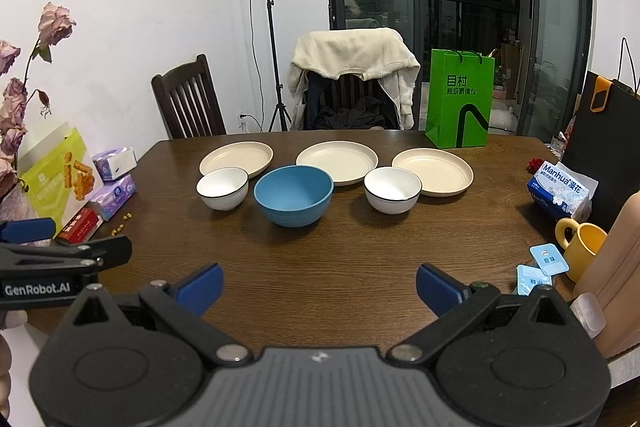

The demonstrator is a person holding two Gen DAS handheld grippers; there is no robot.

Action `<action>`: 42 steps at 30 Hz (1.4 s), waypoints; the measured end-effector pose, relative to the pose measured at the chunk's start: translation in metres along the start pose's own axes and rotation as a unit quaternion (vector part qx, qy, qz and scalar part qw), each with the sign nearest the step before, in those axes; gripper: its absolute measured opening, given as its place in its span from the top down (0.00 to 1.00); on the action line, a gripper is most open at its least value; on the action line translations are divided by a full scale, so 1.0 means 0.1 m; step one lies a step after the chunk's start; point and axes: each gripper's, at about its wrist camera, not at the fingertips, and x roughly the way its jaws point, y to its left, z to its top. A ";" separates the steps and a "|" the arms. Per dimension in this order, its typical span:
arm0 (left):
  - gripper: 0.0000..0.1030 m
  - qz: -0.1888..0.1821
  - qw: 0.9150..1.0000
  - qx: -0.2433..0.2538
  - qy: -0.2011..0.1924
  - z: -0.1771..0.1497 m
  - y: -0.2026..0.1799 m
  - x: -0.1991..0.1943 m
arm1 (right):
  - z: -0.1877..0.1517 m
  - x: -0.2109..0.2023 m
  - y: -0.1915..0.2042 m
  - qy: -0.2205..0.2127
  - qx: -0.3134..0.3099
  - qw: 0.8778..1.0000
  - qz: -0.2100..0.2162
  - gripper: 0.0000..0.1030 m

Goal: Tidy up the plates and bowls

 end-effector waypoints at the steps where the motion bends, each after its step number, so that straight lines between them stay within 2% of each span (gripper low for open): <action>1: 0.00 0.000 1.000 0.000 0.000 0.00 0.00 0.00 | 0.00 0.00 0.00 0.000 0.000 1.000 0.000 0.00; 42: 0.00 0.001 1.000 -0.002 -0.001 -0.01 0.03 -0.01 | -0.01 0.01 0.02 0.001 0.001 1.000 0.001 0.00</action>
